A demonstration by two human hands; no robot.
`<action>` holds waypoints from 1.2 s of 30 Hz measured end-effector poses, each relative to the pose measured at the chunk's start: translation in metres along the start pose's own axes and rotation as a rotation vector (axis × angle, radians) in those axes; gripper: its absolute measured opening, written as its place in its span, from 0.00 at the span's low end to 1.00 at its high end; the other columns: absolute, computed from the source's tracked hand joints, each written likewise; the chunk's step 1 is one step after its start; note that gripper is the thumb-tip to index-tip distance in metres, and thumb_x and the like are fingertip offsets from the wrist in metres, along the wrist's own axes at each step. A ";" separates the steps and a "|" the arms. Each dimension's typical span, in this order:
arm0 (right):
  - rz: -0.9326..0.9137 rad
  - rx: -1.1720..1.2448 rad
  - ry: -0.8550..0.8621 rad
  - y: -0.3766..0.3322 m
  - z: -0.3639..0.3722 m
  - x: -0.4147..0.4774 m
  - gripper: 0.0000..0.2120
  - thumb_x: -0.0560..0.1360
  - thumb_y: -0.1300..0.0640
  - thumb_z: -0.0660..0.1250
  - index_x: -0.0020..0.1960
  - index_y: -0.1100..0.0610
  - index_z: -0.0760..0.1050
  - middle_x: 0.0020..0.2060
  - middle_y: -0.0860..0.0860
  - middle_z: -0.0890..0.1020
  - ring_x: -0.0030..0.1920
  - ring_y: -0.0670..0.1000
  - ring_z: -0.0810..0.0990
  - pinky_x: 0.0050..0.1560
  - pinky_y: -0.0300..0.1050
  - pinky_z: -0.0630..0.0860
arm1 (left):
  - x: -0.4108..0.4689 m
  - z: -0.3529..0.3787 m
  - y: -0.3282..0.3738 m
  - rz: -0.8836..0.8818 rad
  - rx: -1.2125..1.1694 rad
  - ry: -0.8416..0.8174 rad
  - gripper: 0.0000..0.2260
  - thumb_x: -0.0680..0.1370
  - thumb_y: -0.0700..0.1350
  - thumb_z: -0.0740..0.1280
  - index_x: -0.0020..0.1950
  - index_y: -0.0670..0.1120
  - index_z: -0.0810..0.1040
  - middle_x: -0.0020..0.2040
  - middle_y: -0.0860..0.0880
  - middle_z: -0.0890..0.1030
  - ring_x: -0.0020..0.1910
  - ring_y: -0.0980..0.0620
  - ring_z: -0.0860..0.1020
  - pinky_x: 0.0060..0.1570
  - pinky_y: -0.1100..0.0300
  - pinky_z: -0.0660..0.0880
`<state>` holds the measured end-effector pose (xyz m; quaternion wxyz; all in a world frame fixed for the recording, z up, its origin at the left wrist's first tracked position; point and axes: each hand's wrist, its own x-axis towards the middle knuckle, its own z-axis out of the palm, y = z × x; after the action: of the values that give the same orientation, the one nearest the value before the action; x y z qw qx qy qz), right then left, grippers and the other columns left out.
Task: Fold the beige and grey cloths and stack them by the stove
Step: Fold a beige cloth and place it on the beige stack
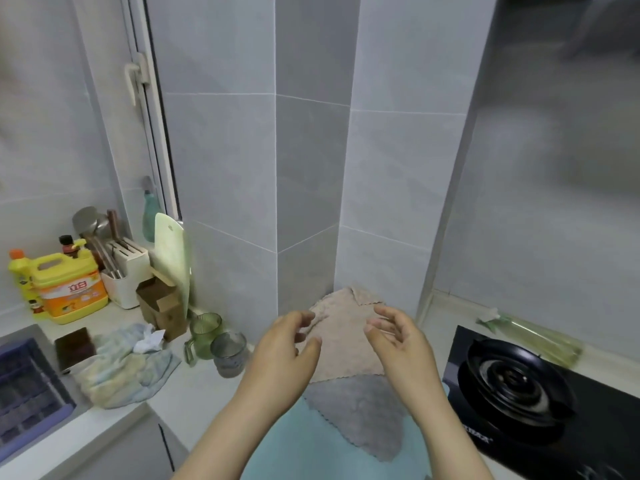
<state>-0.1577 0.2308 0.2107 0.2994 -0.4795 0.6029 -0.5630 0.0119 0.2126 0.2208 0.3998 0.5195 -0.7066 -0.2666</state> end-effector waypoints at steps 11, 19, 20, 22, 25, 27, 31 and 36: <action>0.089 0.027 0.116 0.029 0.023 0.064 0.14 0.77 0.59 0.68 0.61 0.51 0.74 0.51 0.47 0.81 0.53 0.44 0.79 0.56 0.38 0.74 | 0.088 0.024 -0.028 0.049 -0.003 -0.141 0.13 0.78 0.45 0.63 0.63 0.50 0.74 0.60 0.55 0.76 0.53 0.58 0.75 0.53 0.66 0.70; 0.153 -0.033 0.260 0.054 0.030 0.081 0.13 0.77 0.59 0.67 0.60 0.49 0.74 0.51 0.46 0.81 0.51 0.43 0.80 0.46 0.33 0.73 | 0.132 0.056 -0.059 0.098 -0.058 -0.292 0.14 0.78 0.45 0.63 0.64 0.51 0.73 0.60 0.58 0.75 0.52 0.61 0.74 0.42 0.78 0.68; 0.164 -0.039 0.282 0.059 0.033 0.082 0.13 0.77 0.59 0.67 0.60 0.49 0.74 0.51 0.47 0.81 0.51 0.43 0.80 0.47 0.33 0.73 | 0.137 0.061 -0.066 0.107 -0.070 -0.314 0.14 0.78 0.45 0.63 0.64 0.52 0.73 0.60 0.58 0.74 0.53 0.62 0.74 0.43 0.78 0.68; 0.184 -0.052 0.332 0.073 0.041 0.086 0.13 0.77 0.59 0.67 0.60 0.50 0.75 0.51 0.47 0.81 0.51 0.44 0.80 0.49 0.33 0.73 | 0.147 0.072 -0.084 0.122 -0.088 -0.369 0.14 0.78 0.45 0.63 0.63 0.53 0.73 0.60 0.59 0.74 0.53 0.62 0.74 0.48 0.74 0.69; 0.200 -0.046 0.419 0.101 0.053 0.090 0.13 0.76 0.60 0.68 0.58 0.49 0.75 0.50 0.47 0.81 0.51 0.46 0.81 0.48 0.33 0.73 | 0.158 0.090 -0.115 0.127 -0.083 -0.436 0.12 0.78 0.47 0.63 0.60 0.57 0.72 0.59 0.61 0.75 0.53 0.63 0.74 0.57 0.59 0.74; 0.215 -0.057 0.460 0.125 0.064 0.093 0.12 0.76 0.61 0.68 0.56 0.48 0.75 0.50 0.47 0.81 0.51 0.46 0.81 0.48 0.33 0.73 | 0.161 0.103 -0.141 0.123 -0.099 -0.467 0.12 0.77 0.46 0.64 0.60 0.57 0.73 0.59 0.61 0.75 0.53 0.63 0.74 0.58 0.57 0.74; 0.232 -0.072 0.521 0.173 0.080 0.092 0.12 0.77 0.60 0.67 0.58 0.50 0.76 0.50 0.47 0.81 0.50 0.45 0.80 0.47 0.33 0.73 | 0.161 0.131 -0.189 0.139 -0.137 -0.492 0.13 0.77 0.44 0.65 0.61 0.54 0.74 0.59 0.58 0.76 0.53 0.62 0.74 0.55 0.64 0.72; 0.214 -0.112 0.567 0.219 0.091 0.094 0.12 0.76 0.60 0.67 0.59 0.50 0.76 0.51 0.47 0.81 0.49 0.44 0.81 0.55 0.43 0.78 | 0.156 0.162 -0.233 0.176 -0.186 -0.504 0.13 0.77 0.43 0.65 0.62 0.52 0.74 0.58 0.56 0.76 0.55 0.62 0.74 0.47 0.77 0.69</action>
<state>-0.1625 0.0891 -0.0013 0.1498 -0.2528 0.7396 -0.6055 -0.0252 -0.0161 -0.0063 0.2789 0.3346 -0.7986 -0.4152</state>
